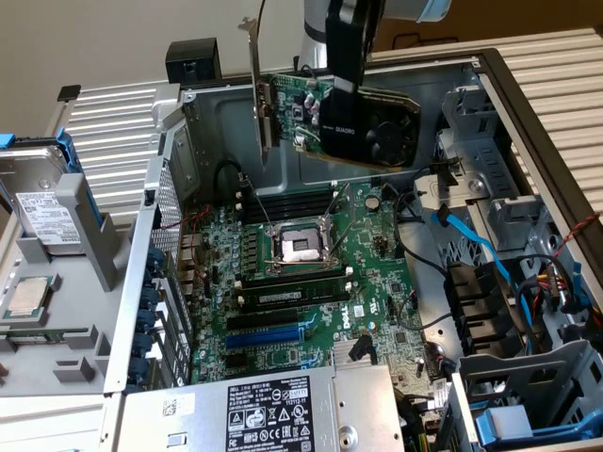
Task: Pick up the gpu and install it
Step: 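Pick up the gpu and move the gpu toward the slot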
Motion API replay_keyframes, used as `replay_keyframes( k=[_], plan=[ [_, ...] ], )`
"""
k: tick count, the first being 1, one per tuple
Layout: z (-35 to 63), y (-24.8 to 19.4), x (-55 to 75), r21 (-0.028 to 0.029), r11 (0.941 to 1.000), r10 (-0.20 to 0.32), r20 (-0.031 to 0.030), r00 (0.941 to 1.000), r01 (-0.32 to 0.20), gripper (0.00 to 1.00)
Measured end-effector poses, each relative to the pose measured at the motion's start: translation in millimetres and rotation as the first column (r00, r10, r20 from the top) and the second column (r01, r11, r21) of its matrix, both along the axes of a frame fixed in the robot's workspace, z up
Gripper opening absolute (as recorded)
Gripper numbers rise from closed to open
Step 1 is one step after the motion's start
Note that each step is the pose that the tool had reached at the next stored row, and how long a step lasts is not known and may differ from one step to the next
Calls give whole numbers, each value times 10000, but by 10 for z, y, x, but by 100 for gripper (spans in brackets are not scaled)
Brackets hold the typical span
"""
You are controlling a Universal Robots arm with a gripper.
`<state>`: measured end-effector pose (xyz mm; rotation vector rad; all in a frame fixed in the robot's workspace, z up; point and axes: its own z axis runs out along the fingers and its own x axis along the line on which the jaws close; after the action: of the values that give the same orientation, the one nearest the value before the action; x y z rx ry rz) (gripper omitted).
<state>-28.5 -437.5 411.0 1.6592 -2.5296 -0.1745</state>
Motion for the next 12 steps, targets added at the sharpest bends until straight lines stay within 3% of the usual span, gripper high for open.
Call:
replay_keyframes(
  k=[3,9,12],
  plan=[
    [-6,0,0,48,9984,558,7,9984,-558,26],
    [-32,0,-1,401,9869,1561,44,9877,-1561,26],
    [-57,0,-1,415,9799,1952,45,9808,-1952,26]
  ],
)
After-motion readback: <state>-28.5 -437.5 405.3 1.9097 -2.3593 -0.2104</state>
